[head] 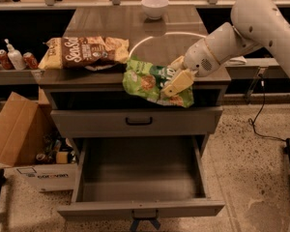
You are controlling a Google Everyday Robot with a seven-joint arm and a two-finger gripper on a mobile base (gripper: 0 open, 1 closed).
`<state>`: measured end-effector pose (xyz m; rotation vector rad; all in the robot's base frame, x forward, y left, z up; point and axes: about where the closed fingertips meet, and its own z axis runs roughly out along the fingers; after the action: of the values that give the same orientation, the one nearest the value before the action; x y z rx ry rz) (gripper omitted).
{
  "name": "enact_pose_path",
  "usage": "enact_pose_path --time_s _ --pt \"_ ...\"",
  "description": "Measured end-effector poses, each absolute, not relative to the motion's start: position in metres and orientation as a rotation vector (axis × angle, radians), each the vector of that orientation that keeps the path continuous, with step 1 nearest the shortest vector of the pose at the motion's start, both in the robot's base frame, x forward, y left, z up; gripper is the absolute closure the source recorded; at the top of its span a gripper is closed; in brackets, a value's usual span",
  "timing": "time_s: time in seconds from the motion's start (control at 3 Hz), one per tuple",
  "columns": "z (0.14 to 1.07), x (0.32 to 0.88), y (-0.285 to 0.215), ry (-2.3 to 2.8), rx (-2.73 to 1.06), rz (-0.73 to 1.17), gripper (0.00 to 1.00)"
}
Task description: Place green rice chip bag into middle drawer
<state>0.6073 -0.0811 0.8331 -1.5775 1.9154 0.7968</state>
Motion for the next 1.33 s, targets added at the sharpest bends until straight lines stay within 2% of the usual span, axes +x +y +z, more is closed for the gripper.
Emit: enact_pose_path --time_s 0.33,1.33 --pt "0.834 0.607 -0.081 1.915 -1.577 0.797 1.0" --pt "0.881 0.539 -0.058 1.766 -1.744 0.535 1.0"
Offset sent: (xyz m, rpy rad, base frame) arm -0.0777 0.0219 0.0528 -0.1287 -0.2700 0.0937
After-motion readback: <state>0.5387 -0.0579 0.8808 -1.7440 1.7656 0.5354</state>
